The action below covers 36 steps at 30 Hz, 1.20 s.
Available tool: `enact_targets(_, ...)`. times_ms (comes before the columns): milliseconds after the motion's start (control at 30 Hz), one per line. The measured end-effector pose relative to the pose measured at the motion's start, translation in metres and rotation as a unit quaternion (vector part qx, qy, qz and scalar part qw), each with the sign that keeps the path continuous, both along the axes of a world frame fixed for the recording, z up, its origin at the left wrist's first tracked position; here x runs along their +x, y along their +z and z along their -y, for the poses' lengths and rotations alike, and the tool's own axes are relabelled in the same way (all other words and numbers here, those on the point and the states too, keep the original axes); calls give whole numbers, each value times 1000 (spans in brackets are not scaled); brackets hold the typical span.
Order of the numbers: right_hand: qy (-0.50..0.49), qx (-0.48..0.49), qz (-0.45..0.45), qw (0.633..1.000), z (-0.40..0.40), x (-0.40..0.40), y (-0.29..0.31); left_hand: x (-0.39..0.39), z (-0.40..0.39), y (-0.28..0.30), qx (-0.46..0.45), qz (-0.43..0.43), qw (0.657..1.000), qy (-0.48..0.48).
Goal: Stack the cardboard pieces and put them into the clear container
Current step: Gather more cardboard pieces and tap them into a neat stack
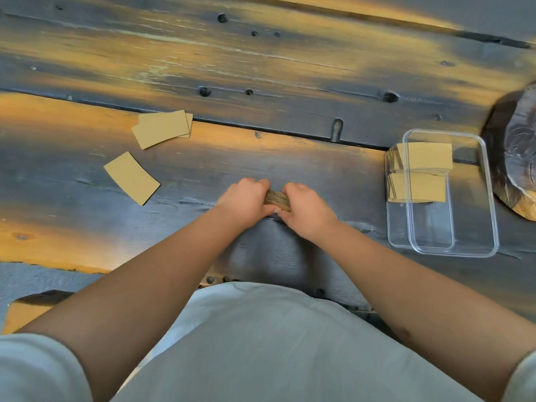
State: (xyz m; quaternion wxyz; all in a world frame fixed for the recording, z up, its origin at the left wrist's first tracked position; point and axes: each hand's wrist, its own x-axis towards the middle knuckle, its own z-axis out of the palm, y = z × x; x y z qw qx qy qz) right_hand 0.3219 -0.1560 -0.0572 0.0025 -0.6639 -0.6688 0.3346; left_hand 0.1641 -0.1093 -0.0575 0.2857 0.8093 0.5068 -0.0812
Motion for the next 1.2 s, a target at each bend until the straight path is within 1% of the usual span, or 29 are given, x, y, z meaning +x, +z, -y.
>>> enact_targets(67,-45,24,1,999,0,9,-2,-8,-3,-2,5,-2,1000,-15)
enact_targets(133,-64,35,49,996,1,15,-3,-14,-4,-5,38,-25,998,-36)
enact_targets(200,-63,17,82,995,1,14,-4,-14,-1,-8,52,-29,998,-37)
enact_targets(300,-68,-1,52,996,-1,8,-5,-9,4,-10,27,3,1000,-4)
enact_targets(500,5,20,16,1000,-7,23,4,-17,1,-11,16,29,999,-22)
enact_targets(533,18,18,20,999,-7,24,5,-16,0,-11,18,24,999,-31)
enact_targets(633,50,-7,78,996,-5,12,5,-8,4,-9,44,-18,996,-72)
enact_targets(733,56,-33,96,993,-10,4,8,-7,4,-6,65,-28,994,-84)
enact_targets(833,63,5,117,991,-12,6,8,-11,2,-3,75,-16,995,-70)
enact_targets(900,69,2,127,989,-9,4,6,-9,6,-3,54,-13,996,-70)
enact_targets(1000,76,-19,104,991,-7,3,2,-5,6,-5,25,-15,997,-71)
enact_targets(1133,73,24,96,992,-4,11,2,-6,2,-7,45,-6,995,-85)
enact_targets(1200,64,19,99,993,2,9,-1,-7,7,-11,41,2,995,-89)
